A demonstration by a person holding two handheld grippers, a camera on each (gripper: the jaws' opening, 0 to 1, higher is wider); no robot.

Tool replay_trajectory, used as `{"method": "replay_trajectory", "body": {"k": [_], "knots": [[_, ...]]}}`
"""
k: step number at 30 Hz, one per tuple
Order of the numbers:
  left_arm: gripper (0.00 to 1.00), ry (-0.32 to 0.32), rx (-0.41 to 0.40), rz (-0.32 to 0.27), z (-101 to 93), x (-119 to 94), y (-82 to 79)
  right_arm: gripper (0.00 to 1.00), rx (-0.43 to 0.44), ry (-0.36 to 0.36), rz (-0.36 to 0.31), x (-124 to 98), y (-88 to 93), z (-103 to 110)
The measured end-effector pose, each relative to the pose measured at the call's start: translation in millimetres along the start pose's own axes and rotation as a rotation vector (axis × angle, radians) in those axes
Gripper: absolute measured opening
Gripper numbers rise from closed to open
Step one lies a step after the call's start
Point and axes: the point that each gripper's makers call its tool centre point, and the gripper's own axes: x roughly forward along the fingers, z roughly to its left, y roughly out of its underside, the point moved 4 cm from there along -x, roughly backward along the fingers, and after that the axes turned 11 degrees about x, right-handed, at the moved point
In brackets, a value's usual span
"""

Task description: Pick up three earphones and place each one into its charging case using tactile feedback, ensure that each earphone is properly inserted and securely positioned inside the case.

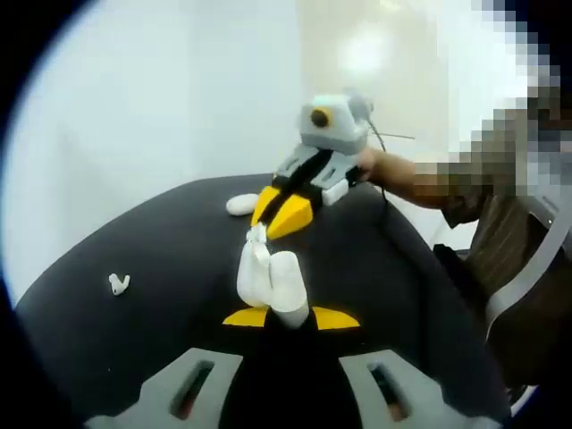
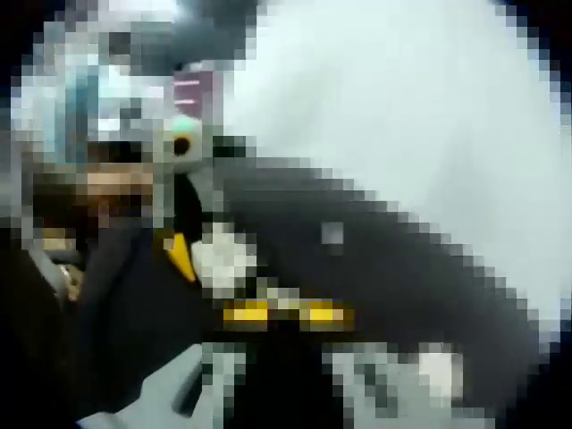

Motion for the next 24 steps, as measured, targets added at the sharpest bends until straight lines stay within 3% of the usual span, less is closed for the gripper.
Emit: {"method": "replay_trajectory", "body": {"k": [3, 7, 11, 15, 24], "knots": [[0.14, -0.001, 0.000, 0.001, 0.0, 0, -0.4, 0.12, -0.115, 0.056, 0.009, -8, -18.4, 12], [0.14, -0.008, 0.001, 0.009, -0.6, 0, -1.2, 0.12, -0.284, 0.093, 0.060, -7, -36.2, 46], [0.14, -0.013, 0.003, 0.014, -1.4, 0, -1.4, 0.12, -0.444, 0.157, 0.129, 4, -34.7, 69], [0.14, -0.019, 0.012, 0.018, -1.8, -1, -1.5, 0.12, -0.612, 0.235, 0.236, 20, -21.1, 76], [0.14, -0.023, 0.013, 0.022, -1.2, 0, -1.5, 0.12, -0.605, 0.285, 0.256, 29, -22.4, 80]]}}
